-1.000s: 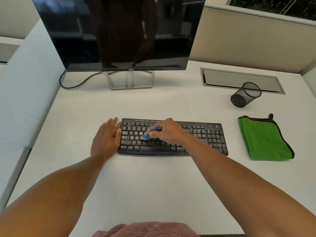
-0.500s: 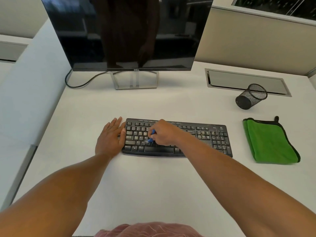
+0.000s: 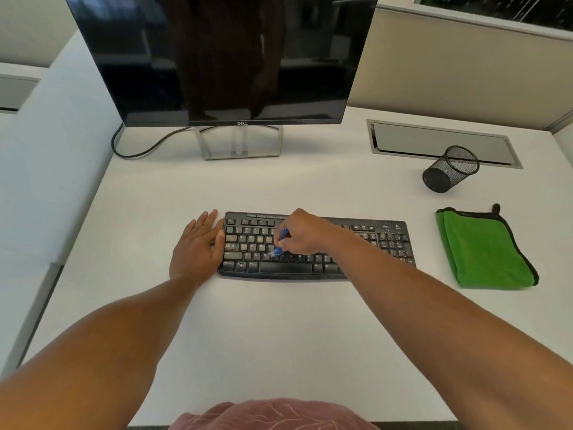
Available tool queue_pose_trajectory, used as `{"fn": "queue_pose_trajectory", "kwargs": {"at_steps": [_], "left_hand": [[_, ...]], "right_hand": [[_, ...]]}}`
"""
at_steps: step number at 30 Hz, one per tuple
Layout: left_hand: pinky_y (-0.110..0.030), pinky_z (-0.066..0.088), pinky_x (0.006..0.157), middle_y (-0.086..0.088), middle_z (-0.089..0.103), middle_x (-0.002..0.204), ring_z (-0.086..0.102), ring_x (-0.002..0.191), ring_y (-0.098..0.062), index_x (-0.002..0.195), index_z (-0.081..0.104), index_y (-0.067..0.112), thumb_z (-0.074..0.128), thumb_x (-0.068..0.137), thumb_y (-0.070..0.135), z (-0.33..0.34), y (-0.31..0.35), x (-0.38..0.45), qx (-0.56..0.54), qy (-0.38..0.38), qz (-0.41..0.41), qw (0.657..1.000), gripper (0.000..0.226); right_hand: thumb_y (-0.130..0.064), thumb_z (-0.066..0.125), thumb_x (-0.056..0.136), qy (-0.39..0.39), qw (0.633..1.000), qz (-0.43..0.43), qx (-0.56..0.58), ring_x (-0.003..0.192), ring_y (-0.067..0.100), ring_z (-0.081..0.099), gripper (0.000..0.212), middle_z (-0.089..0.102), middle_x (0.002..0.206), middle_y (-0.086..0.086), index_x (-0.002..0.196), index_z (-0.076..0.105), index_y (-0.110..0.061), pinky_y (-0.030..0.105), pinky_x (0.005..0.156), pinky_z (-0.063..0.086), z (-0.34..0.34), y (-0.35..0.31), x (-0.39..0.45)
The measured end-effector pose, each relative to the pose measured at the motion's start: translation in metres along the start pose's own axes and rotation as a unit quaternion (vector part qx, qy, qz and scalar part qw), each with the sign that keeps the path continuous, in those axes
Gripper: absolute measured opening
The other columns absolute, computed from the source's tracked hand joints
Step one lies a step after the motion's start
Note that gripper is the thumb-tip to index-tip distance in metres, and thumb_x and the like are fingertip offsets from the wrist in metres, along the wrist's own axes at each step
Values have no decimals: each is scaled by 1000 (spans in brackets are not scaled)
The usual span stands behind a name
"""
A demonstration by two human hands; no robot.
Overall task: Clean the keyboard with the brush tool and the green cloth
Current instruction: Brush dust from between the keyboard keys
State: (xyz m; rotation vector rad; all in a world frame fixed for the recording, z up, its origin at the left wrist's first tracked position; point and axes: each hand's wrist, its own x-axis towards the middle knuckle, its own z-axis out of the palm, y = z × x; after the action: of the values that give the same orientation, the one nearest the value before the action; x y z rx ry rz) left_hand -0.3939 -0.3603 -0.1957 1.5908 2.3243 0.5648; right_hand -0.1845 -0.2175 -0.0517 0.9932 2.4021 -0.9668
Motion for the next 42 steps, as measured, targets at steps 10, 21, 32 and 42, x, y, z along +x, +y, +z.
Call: {"fn": "queue_pose_trajectory", "kwargs": {"at_steps": [10,21,32,42], "left_hand": [[-31,12,125,6,34,161,22,152,-11,151,46,26,17,102,46,2,-2,1,2,1,-2,1000,60],[-30,12,125,6,34,162,22,152,-12,151,45,27,18,102,46,1,-1,0,0,3,0,1000,59],[-34,15,125,6,37,160,25,152,-12,149,49,26,22,103,44,3,-2,1,-7,11,4,1000,57],[-34,15,125,5,37,161,24,152,-12,150,48,26,21,103,45,4,-4,1,-4,8,6,1000,57]], "right_hand": [[-2,56,77,-62,966,115,-222,64,23,54,25,49,61,3,55,50,-11,38,72,58,-23,53,-16],[-17,63,88,-20,998,-36,55,61,2,60,16,69,74,-8,98,75,-17,18,54,45,4,-39,17],[-1,53,77,-60,978,11,-198,59,20,45,13,50,63,2,66,59,-5,27,53,36,6,-10,8],[-7,54,90,-61,996,-2,-66,83,23,64,21,71,98,5,94,74,-7,33,72,51,3,2,4]]}}
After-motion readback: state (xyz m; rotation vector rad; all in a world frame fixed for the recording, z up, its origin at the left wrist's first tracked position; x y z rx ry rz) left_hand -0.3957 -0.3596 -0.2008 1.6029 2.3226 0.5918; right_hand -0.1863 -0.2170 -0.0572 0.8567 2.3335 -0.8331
